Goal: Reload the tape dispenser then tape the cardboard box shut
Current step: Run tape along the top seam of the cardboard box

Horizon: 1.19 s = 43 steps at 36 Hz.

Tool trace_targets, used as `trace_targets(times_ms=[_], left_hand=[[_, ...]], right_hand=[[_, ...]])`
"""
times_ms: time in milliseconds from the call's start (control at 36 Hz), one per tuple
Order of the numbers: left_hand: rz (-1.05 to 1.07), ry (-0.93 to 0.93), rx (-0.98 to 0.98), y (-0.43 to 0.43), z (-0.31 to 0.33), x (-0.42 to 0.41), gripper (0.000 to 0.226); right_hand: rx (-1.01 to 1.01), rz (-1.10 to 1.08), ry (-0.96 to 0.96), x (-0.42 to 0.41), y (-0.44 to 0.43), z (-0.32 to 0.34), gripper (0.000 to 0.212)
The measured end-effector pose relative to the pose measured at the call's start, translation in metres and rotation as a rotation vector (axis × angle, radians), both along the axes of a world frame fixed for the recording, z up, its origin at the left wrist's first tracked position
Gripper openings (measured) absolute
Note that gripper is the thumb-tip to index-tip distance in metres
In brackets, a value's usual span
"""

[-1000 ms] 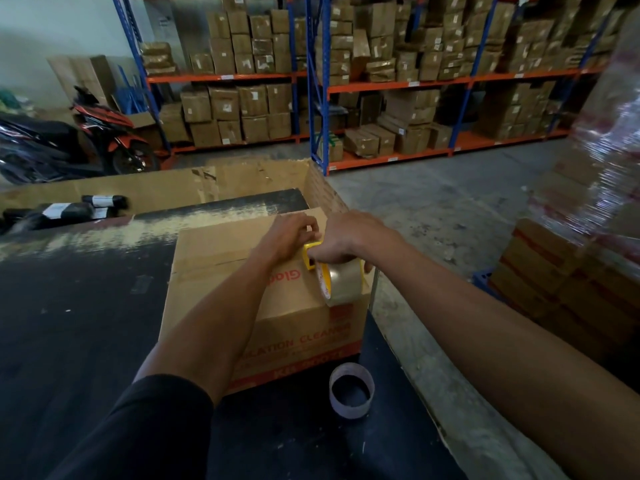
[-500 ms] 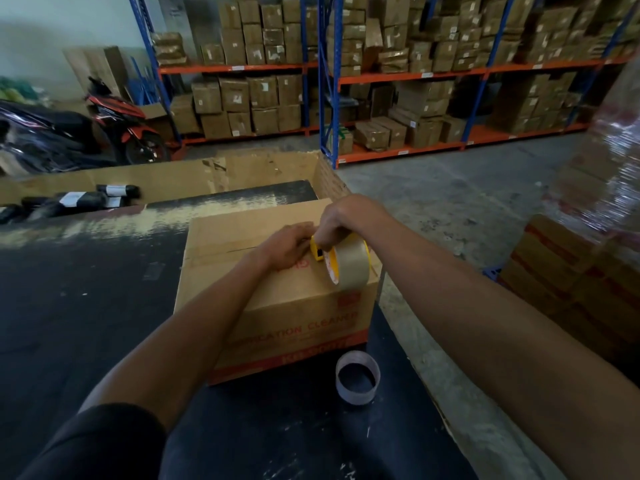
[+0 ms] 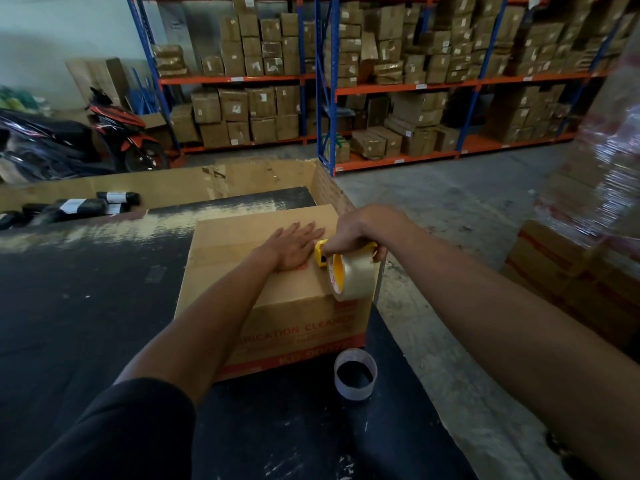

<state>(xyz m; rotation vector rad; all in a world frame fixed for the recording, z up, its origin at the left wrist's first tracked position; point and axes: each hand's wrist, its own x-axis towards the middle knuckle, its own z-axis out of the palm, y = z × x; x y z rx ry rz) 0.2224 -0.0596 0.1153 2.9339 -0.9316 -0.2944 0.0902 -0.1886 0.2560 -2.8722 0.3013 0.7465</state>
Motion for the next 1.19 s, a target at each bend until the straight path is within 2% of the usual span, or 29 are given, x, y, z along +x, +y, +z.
trace_targets(times_ms=[83,250,389,472,639,750,889,972,1083,1194], left_hand=[[0.021,0.026,-0.024,-0.002,0.003,-0.003,0.058],[-0.032,0.061,-0.322,0.020,-0.002,0.006,0.048],[-0.048,0.013,-0.164,0.021,-0.012,0.008,0.051],[-0.044,-0.024,-0.130,0.021,-0.016,0.010,0.050],[-0.067,-0.074,0.024,0.014,-0.009,-0.003,0.060],[-0.026,-0.083,0.033,0.008,-0.003,-0.009,0.061],[0.001,-0.050,0.002,0.001,-0.006,-0.005,0.067],[-0.119,-0.134,-0.056,0.000,-0.010,-0.005,0.068],[-0.256,0.028,-0.197,-0.007,0.001,-0.020,0.052],[-0.237,0.007,-0.074,-0.005,-0.001,-0.015,0.060]], right_hand=[[-0.002,0.036,-0.022,-0.009,0.005,0.009,0.063],[-0.004,0.095,0.032,-0.007,0.012,0.014,0.058],[0.001,0.103,0.035,0.002,0.016,0.014,0.060],[0.016,0.054,0.031,0.005,0.016,0.014,0.068],[0.007,-0.011,0.170,0.009,0.017,0.016,0.066],[0.050,-0.056,0.131,0.003,0.008,0.023,0.074],[0.011,-0.046,0.112,-0.014,0.011,0.004,0.077],[-0.015,0.020,0.041,-0.023,0.012,-0.001,0.074],[-0.023,-0.004,0.043,-0.025,0.012,0.000,0.075],[0.007,-0.031,0.061,-0.025,0.013,-0.003,0.073]])
